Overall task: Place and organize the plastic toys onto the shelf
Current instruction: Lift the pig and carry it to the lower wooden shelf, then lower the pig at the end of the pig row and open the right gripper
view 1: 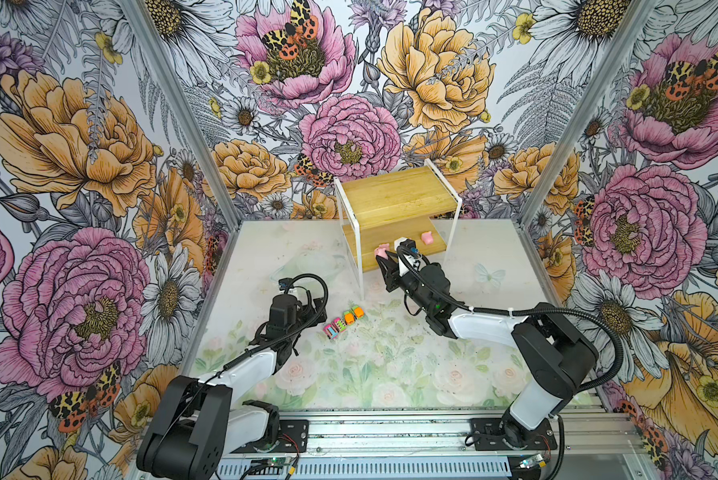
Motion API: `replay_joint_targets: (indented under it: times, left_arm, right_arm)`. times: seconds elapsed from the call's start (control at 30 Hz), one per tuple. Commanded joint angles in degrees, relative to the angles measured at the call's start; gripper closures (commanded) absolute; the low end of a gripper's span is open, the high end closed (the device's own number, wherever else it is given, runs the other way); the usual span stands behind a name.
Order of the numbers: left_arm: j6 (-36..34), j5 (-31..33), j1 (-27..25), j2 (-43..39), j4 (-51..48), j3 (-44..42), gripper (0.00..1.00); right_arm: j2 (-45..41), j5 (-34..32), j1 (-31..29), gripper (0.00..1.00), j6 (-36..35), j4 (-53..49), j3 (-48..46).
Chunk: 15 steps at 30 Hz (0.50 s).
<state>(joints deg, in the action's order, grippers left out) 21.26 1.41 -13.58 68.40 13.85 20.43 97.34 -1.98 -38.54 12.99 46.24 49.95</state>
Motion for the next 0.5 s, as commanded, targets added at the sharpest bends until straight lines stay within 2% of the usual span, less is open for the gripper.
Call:
replay_joint_targets:
  times: [0.0,0.2,0.47]
  left_arm:
    - [0.2,-0.9,0.6,0.2,0.1,0.9,0.01]
    - [0.1,-1.0,0.7,0.3,0.1,0.9,0.01]
    - [0.1,-1.1,0.7,0.2,0.1,0.9,0.01]
  right_arm:
    - [1.9,-3.0,-0.4,0.68,2.5,-3.0,2.5]
    - [3.2,-6.1,-2.0,0.68,2.8,-6.3,5.8]
    - [5.2,-6.8,-3.3,0.68,3.0,-8.5,8.5]
